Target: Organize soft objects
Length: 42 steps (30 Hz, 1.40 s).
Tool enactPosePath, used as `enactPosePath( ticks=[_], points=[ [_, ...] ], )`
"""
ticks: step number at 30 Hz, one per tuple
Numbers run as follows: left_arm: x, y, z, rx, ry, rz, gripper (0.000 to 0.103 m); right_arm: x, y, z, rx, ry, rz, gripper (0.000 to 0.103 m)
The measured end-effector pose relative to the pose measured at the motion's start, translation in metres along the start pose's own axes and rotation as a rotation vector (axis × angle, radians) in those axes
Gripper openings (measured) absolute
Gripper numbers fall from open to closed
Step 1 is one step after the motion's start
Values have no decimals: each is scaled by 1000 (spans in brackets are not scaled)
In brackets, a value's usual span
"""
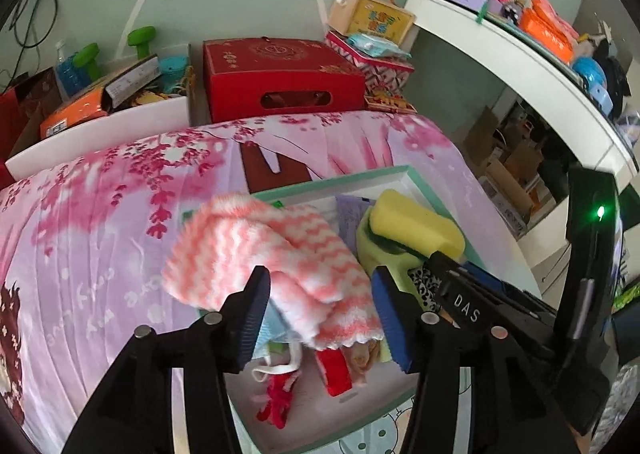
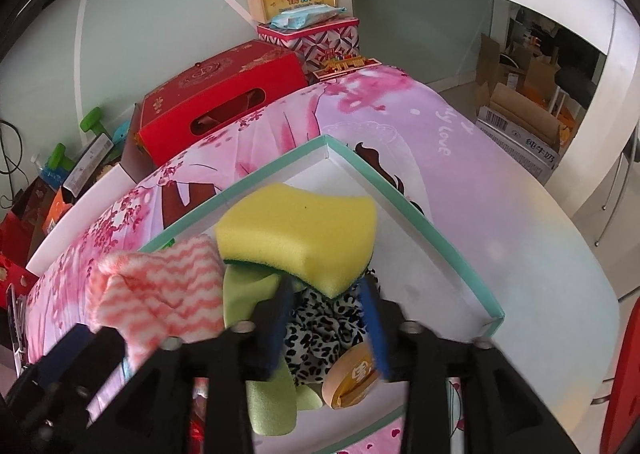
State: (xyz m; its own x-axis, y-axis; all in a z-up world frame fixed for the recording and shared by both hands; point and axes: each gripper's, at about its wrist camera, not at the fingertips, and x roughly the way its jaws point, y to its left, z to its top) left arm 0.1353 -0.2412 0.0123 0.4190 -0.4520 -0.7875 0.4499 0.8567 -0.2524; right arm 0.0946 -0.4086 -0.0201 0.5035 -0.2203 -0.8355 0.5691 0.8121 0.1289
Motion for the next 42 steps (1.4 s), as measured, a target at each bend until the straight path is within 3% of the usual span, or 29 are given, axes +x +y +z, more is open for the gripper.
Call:
enactPosePath(
  ticks=[5, 8, 11, 13, 17, 23, 27, 42],
  points=[
    [-13, 19, 5, -66, -20, 24, 66, -4, 4, 1, -13, -7, 14, 59],
    [-16, 40, 7, -123, -23, 79, 69, -4, 8, 0, -24, 2, 31, 72],
    [-15, 62, 6, -170, -14, 191, 75, -4, 11, -1, -32, 9, 46, 77],
    [-12, 80, 3, -208, 4, 269, 76, -4, 15, -1, -48, 9, 43, 88],
    [-9, 114, -5, -289, 39, 346, 86, -5, 19, -2, -73, 3, 47, 103],
    [-8, 146, -17, -370, 56, 418, 100, -7, 32, -4, -132, -9, 40, 103],
    [-12, 157, -19, -384, 50, 477, 101, -10, 39, -5, -146, -7, 56, 103],
    [-35, 160, -22, -393, 28, 443, 101, -34, 74, -20, -237, -26, 110, 103]
  ],
)
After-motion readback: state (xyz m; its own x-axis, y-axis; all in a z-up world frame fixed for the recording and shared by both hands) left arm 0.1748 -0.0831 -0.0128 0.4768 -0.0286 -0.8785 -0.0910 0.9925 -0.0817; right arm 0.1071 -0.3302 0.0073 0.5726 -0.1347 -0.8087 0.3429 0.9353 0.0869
